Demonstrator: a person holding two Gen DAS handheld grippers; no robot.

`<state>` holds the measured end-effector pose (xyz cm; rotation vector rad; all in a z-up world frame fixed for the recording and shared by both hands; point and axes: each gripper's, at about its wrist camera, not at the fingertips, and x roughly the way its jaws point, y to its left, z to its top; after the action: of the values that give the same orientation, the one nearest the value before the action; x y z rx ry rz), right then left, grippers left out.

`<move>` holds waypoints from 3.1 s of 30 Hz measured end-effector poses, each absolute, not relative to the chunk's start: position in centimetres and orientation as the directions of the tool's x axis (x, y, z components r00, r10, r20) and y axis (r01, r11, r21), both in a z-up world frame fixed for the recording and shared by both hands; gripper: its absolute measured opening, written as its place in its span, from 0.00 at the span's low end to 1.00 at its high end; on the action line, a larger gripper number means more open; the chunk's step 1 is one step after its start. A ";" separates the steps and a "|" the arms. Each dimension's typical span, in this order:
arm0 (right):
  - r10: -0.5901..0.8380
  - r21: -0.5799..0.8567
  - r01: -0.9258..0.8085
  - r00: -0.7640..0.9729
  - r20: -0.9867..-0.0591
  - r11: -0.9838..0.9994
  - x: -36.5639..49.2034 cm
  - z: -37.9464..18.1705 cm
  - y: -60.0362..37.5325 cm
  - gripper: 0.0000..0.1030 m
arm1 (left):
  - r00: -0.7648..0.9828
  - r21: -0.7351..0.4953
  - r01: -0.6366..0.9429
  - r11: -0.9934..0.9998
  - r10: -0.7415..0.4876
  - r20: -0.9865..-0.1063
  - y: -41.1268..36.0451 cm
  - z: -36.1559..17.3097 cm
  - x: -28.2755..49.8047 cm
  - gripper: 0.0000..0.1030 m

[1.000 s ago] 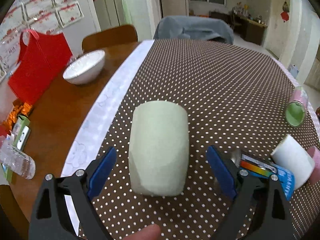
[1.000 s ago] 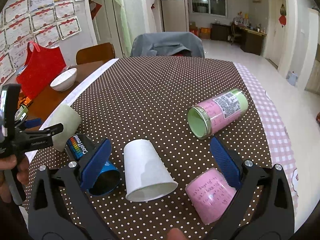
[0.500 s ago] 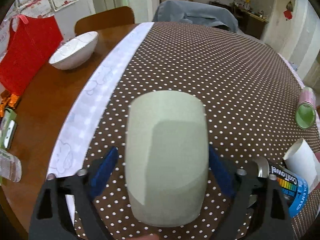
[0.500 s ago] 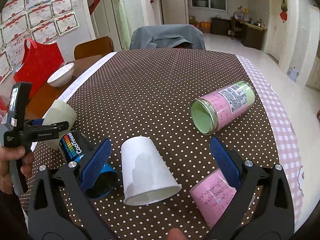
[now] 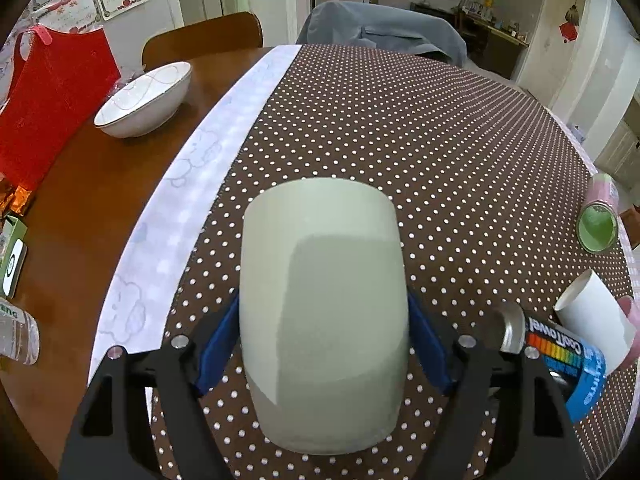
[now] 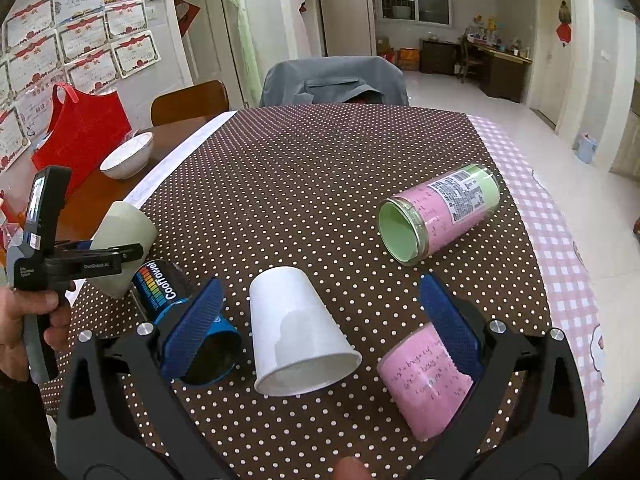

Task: Flip cup upside down
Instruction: 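Lift the pale green cup with the left gripper and carry it toward the right gripper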

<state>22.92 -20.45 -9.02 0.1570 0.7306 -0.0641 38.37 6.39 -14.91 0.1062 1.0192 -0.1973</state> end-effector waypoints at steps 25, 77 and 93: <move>0.007 0.149 0.088 0.839 -0.544 0.985 11.5 -5.7 -22.5 0.94 | 0.641 0.032 0.304 0.952 -0.180 -0.746 2.3 -6.6 23.4 0.74; -0.022 0.209 0.159 0.842 -0.540 0.965 1.8 -8.6 -27.9 0.94 | 0.528 0.003 0.491 0.871 -0.294 -0.797 -10.1 -14.3 10.7 0.77; 0.130 0.221 -0.014 0.845 -0.519 0.975 3.4 -7.3 -26.1 0.94 | 0.638 0.041 0.457 0.888 -0.295 -0.712 -7.7 -10.4 7.9 0.77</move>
<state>3.43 -26.09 -7.31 0.2127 0.5609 0.0768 7.88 -7.69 -10.37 0.2262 0.7674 -0.4337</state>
